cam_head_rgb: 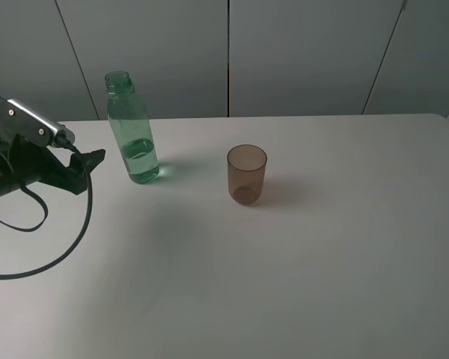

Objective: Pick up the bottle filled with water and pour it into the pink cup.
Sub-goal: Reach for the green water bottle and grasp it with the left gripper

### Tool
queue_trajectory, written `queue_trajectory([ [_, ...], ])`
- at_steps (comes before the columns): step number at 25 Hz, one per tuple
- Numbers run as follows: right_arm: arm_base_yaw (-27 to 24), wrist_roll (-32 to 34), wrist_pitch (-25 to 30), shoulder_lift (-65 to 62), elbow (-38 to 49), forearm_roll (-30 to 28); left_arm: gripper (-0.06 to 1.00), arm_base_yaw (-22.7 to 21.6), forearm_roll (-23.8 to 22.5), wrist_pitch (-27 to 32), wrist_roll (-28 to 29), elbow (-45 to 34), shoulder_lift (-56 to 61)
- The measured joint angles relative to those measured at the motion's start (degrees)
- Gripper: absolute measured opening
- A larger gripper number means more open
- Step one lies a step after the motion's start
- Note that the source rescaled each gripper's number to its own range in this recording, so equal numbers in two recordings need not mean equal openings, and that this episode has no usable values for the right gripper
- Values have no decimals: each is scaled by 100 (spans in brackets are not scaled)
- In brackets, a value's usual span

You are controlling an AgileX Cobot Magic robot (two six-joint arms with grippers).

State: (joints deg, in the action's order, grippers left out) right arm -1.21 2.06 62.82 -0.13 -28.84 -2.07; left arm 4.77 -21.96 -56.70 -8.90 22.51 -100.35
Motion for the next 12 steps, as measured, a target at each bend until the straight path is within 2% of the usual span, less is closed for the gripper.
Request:
queue_trajectory([
  [3, 0, 0, 0, 0, 0, 0, 100, -64, -406, -408, 21, 0, -269],
  [8, 0, 0, 0, 0, 0, 0, 100, -64, -528, -1116, -40, 50, -874],
  [12, 0, 0, 0, 0, 0, 0, 100, -64, -582, -1192, -40, 327, -1306],
])
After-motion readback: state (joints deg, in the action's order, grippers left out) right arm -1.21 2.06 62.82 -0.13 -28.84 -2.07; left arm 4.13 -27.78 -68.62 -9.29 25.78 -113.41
